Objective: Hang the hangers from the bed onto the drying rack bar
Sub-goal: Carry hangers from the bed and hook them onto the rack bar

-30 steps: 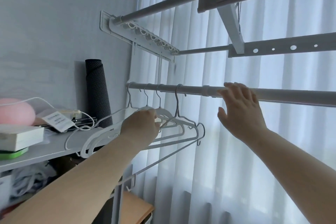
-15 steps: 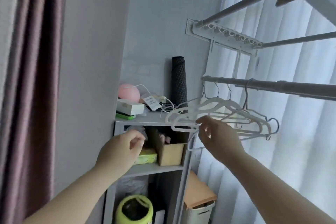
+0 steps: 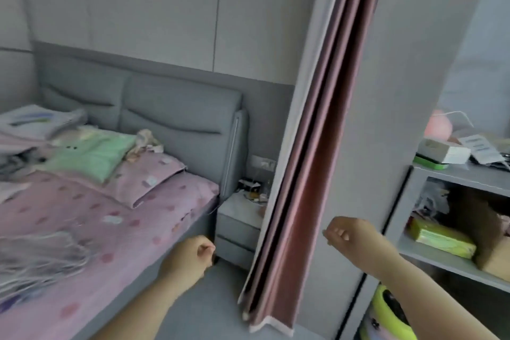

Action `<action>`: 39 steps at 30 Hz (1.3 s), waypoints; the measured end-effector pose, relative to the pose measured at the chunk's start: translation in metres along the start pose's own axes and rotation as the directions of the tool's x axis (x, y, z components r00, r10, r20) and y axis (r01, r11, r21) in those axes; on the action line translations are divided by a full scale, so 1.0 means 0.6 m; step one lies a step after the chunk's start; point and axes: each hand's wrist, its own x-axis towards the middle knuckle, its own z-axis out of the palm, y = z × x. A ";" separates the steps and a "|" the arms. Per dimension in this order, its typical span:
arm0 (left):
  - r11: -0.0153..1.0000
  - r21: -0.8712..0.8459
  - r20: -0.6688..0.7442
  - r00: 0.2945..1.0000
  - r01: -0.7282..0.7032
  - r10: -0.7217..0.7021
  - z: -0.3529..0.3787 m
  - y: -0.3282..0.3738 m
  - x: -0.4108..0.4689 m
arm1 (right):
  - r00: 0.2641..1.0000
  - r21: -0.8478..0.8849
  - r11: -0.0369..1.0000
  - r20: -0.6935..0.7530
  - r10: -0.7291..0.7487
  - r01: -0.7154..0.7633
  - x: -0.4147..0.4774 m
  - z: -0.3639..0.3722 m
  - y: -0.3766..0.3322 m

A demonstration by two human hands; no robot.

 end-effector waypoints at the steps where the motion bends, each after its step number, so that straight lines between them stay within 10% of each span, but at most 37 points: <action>1: 0.999 0.009 0.000 0.999 0.048 -0.048 -0.022 -0.046 -0.005 | 1.000 0.012 1.000 0.012 -0.005 0.005 0.017 0.024 -0.033; 12: 0.848 -0.015 -0.214 0.827 0.530 -0.521 -0.284 -0.506 -0.013 | 0.932 0.061 0.995 0.350 -0.093 0.077 0.176 0.381 -0.404; 30: 0.624 -0.133 -0.308 0.566 0.770 -0.765 -0.401 -0.850 0.162 | 0.673 0.145 0.970 0.700 -0.239 0.194 0.482 0.844 -0.746; 39: 0.557 0.326 -0.129 0.620 0.764 -0.774 -0.413 -0.982 0.286 | 0.659 0.058 0.993 0.744 -0.112 0.103 0.608 1.013 -0.801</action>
